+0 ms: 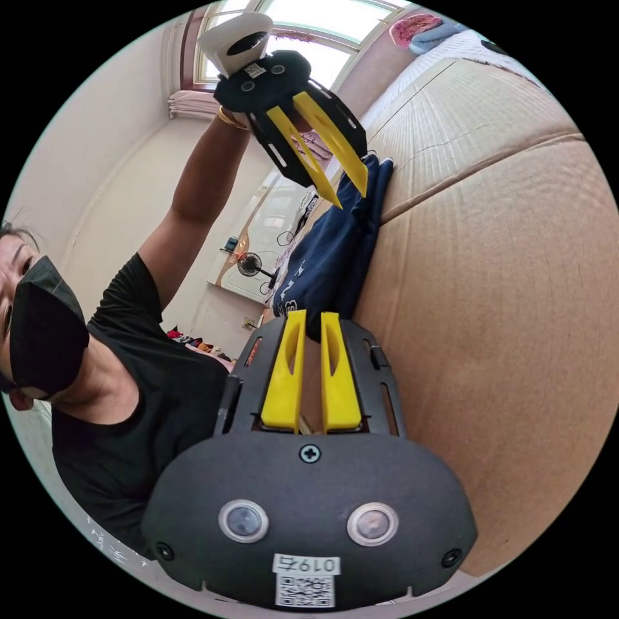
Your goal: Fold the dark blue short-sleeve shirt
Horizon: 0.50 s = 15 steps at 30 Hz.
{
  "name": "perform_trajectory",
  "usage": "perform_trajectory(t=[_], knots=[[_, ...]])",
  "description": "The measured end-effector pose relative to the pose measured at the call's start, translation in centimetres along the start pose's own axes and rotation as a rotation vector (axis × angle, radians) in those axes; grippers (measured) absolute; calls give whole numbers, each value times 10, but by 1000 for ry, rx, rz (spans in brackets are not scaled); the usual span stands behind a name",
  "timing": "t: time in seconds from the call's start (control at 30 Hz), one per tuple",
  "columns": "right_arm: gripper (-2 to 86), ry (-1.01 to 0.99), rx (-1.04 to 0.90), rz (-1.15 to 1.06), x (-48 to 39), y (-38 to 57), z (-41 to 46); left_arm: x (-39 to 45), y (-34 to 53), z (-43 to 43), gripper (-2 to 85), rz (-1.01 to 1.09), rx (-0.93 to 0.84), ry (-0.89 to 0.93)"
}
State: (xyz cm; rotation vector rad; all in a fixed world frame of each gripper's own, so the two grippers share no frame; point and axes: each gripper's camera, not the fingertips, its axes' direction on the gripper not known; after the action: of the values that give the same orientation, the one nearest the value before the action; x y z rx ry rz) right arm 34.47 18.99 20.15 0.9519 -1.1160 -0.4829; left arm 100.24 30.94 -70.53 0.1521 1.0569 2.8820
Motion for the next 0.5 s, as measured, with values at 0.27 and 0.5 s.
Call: perform_trajectory(t=[0.27,0.5], knots=[[38,-13,2,-10,3,-1,-6,8,-14,8,74,-25,-187,-187],[35,-12,3,-15,3,0,-10,-2,-7,16,55,-69,-241,-127]])
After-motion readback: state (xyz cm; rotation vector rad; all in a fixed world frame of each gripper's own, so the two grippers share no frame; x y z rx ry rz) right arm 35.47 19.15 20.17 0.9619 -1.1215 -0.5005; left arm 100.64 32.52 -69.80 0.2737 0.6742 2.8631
